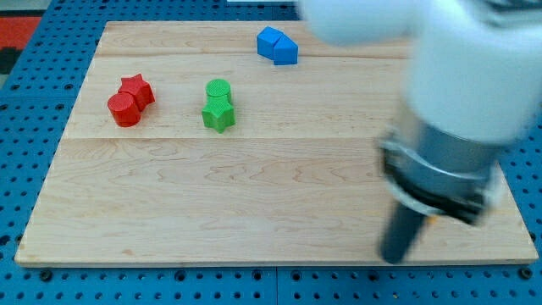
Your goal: Separate the yellow blocks from each other
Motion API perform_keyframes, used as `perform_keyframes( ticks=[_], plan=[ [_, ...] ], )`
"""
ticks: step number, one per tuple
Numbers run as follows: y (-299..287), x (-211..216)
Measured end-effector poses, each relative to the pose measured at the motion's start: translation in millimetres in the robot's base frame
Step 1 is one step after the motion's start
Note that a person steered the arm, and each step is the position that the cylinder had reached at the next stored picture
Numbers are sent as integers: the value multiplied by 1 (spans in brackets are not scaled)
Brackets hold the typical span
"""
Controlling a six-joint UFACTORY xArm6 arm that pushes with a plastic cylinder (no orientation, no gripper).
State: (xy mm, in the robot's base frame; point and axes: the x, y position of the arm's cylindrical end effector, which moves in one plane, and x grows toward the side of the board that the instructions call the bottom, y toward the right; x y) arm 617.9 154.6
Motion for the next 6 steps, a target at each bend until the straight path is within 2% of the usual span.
perform_keyframes(
  ticks=[1,2,4,6],
  plan=[
    [86,-6],
    [127,-37],
    [92,-85],
    [-39,-92]
  ],
)
